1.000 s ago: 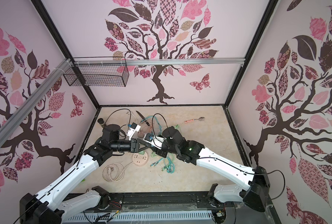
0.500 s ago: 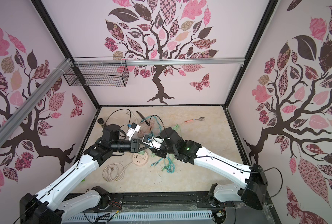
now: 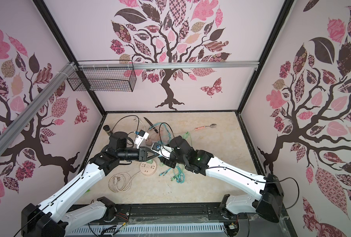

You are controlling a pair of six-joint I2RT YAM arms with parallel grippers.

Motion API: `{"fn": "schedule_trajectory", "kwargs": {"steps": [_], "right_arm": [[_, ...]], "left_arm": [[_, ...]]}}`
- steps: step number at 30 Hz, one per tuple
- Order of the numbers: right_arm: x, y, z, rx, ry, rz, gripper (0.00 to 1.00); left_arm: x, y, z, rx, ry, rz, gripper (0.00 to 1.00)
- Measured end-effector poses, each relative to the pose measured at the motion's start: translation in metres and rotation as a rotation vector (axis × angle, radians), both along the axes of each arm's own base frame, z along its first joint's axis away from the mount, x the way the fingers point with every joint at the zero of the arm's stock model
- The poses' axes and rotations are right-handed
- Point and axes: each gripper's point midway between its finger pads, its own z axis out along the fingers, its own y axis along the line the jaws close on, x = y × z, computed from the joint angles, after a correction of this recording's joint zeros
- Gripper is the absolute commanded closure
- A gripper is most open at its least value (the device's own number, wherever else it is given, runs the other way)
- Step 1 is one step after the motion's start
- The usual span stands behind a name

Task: Insert plugs into power strip
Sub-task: Pass the plug.

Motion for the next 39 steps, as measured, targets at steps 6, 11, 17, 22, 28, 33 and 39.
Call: {"fn": "schedule_trajectory", "kwargs": {"steps": [6, 11, 17, 22, 28, 33, 39], "right_arm": [[-0.002, -0.027, 0.013, 0.111, 0.032, -0.11, 0.36], [0.001, -0.052, 0.03, 0.327, 0.148, -0.179, 0.35], [-0.027, -0.048, 0.041, 0.587, 0.335, -0.098, 0.35], [-0.042, -0.035, 0.039, 0.744, 0.498, -0.017, 0.34], [-0.048, -0.027, 0.065, 0.888, 0.562, 0.069, 0.3], [-0.046, -0.023, 0.083, 0.965, 0.564, 0.111, 0.3], [-0.039, -0.017, 0.089, 1.001, 0.583, 0.114, 0.31]], "left_arm": [[0.005, 0.004, 0.003, 0.013, -0.03, 0.043, 1.0], [0.006, 0.008, 0.015, -0.001, -0.081, 0.073, 1.0], [0.007, 0.01, 0.044, -0.065, -0.175, 0.099, 1.0], [0.007, 0.01, 0.064, -0.117, -0.24, 0.104, 1.0], [0.006, 0.007, 0.075, -0.18, -0.275, 0.088, 1.0], [0.002, 0.004, 0.082, -0.234, -0.285, 0.061, 1.0], [-0.001, 0.002, 0.099, -0.294, -0.333, 0.042, 1.0]]}}
